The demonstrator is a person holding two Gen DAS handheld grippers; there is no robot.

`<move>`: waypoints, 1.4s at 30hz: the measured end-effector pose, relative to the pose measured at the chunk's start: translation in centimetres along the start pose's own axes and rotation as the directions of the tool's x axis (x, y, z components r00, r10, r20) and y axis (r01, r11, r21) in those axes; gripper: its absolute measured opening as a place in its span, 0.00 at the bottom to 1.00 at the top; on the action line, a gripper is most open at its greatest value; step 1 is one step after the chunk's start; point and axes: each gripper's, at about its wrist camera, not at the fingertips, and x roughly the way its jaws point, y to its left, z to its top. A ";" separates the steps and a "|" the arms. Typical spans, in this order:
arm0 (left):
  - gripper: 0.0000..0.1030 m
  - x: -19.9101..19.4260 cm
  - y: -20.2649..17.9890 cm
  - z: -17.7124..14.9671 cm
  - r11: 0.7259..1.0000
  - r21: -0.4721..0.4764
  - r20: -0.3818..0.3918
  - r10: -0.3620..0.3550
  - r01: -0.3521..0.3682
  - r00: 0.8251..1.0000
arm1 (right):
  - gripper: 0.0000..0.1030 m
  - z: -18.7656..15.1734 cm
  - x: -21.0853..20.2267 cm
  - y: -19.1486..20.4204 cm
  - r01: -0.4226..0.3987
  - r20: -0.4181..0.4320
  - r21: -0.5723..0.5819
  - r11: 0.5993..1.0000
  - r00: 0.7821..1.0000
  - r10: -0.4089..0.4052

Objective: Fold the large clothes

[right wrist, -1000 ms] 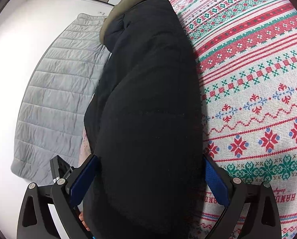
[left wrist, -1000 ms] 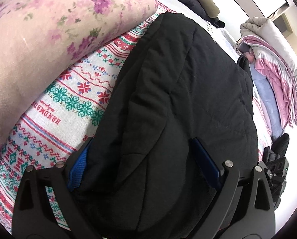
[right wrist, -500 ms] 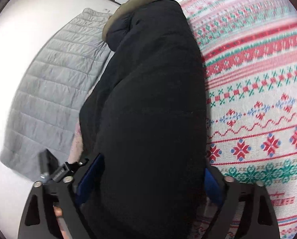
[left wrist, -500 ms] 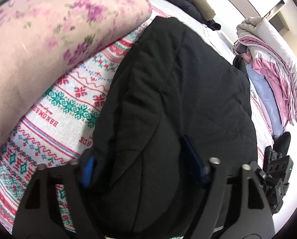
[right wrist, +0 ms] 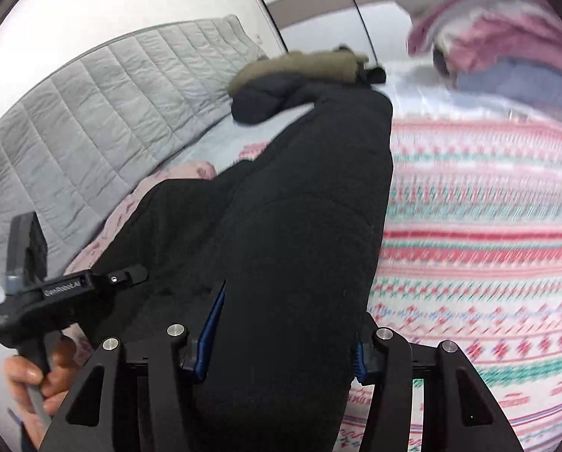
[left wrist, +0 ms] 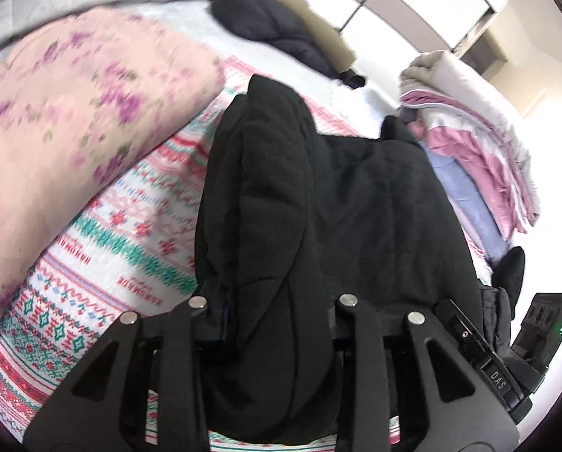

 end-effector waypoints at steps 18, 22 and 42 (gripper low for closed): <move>0.32 -20.6 1.2 11.3 0.979 0.201 0.264 -0.068 0.014 0.962 | 0.47 4.5 -11.0 18.5 -0.069 0.410 -0.151 0.986 0.903 0.126; 0.33 -25.1 7.0 14.3 0.977 0.182 0.326 0.048 -0.112 0.944 | 0.47 3.2 -9.1 23.6 -0.257 0.428 -0.076 0.963 0.864 0.264; 0.49 -17.3 35.3 13.4 0.904 -0.296 0.108 0.351 -0.307 0.930 | 0.70 -6.7 9.2 20.9 -0.478 -0.090 0.262 0.838 0.853 0.515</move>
